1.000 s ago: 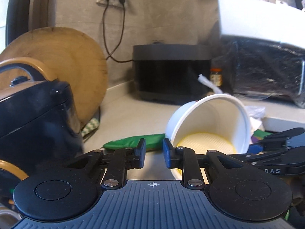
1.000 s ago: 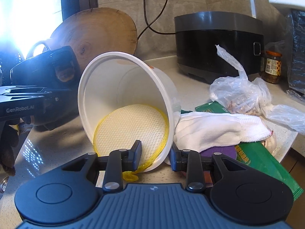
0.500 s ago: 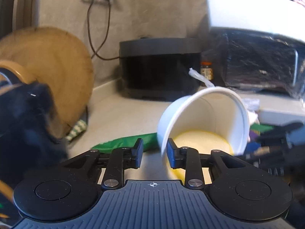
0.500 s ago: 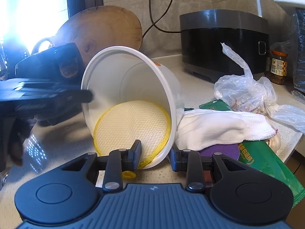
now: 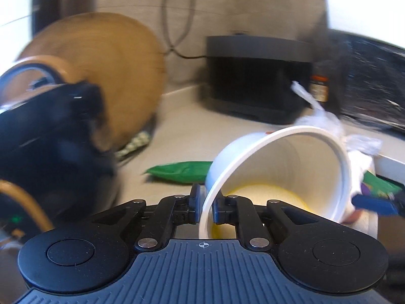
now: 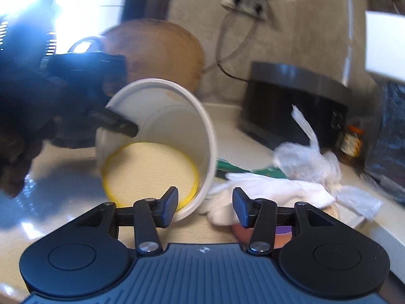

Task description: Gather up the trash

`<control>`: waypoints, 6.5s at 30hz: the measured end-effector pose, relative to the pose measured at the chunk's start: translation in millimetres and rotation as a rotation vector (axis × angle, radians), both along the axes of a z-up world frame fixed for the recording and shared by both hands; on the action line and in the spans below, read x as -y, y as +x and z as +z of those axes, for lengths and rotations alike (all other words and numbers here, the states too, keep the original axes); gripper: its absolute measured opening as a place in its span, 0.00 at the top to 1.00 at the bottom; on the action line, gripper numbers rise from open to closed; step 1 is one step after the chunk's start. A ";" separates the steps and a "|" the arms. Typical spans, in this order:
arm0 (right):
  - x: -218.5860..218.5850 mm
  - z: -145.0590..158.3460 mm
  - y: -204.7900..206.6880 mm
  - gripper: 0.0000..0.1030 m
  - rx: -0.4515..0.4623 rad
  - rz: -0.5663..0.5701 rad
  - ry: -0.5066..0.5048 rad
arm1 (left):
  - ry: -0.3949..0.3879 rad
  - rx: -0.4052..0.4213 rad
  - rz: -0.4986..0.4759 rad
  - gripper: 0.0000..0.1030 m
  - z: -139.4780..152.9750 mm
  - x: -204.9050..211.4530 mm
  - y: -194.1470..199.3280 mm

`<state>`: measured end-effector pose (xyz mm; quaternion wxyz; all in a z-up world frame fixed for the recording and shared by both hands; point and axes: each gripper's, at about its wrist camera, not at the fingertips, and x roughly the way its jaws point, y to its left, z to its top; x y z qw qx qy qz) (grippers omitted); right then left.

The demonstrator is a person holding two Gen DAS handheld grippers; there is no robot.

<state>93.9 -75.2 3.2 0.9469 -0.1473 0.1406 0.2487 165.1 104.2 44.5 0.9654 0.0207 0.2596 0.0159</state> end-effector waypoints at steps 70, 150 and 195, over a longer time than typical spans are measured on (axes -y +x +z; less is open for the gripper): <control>90.7 -4.1 1.9 0.49 -0.182 -0.106 0.282 | -0.107 -0.121 -0.104 0.75 -24.1 49.5 75.7; 122.8 -15.0 8.3 0.45 -0.287 -0.052 0.378 | -0.044 0.025 -0.490 0.91 13.1 121.8 27.3; 133.3 -27.9 -13.1 0.26 -0.302 -0.168 0.447 | -0.146 -0.039 -0.492 0.91 -11.9 62.1 -55.7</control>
